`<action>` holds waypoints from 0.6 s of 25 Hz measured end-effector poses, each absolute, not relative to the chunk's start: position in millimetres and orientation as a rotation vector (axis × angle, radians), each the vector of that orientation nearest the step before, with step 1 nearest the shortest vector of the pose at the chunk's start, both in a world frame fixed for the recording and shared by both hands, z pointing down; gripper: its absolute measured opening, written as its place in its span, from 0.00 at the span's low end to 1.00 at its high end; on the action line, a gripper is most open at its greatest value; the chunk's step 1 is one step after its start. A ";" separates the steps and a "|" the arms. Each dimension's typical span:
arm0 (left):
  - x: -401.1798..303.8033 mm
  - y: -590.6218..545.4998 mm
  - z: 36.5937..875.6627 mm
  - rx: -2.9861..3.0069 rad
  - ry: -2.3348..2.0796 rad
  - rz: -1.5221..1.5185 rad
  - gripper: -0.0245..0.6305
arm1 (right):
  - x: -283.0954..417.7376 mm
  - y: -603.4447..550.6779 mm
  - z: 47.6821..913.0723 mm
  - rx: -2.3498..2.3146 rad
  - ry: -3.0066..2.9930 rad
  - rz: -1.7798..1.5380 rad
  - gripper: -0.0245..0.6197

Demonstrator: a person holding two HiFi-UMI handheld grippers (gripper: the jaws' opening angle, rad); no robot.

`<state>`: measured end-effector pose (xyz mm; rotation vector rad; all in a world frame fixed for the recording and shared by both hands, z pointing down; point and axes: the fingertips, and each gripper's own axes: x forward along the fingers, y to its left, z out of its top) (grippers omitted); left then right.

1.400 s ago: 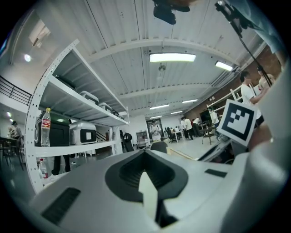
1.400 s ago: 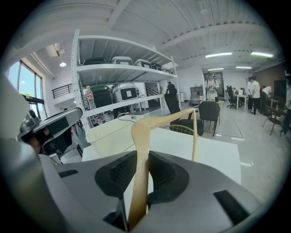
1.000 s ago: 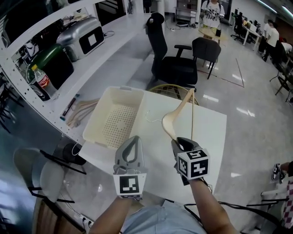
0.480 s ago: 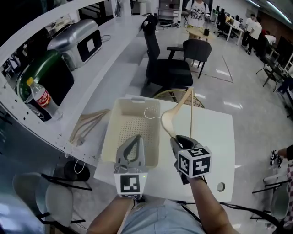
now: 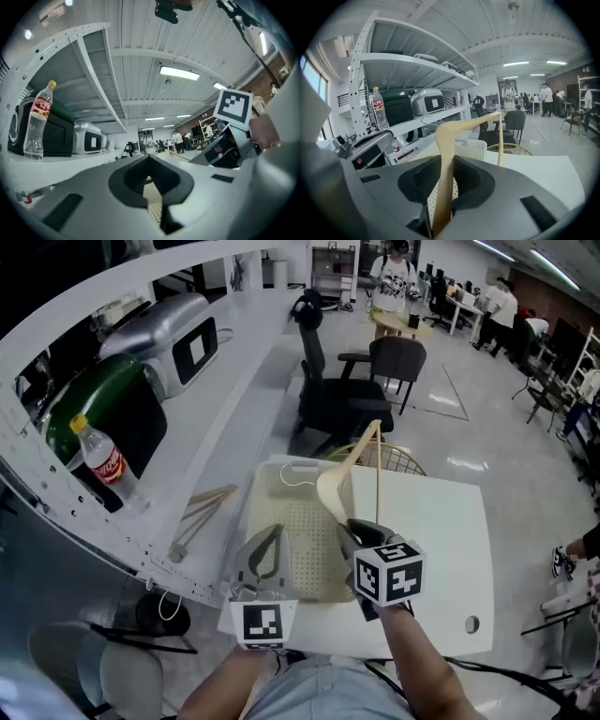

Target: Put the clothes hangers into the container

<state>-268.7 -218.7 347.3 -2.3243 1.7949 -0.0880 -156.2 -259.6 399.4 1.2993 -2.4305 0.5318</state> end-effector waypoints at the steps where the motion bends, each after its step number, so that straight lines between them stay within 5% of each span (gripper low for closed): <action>1: -273.2 -219.5 346.7 -2.326 1.804 -0.083 0.06 | -162.4 -260.1 397.4 1.296 -2.436 0.528 0.18; 15: -306.2 -206.1 345.7 -2.219 1.958 -0.115 0.05 | -210.5 -264.0 398.5 1.130 -2.512 0.523 0.18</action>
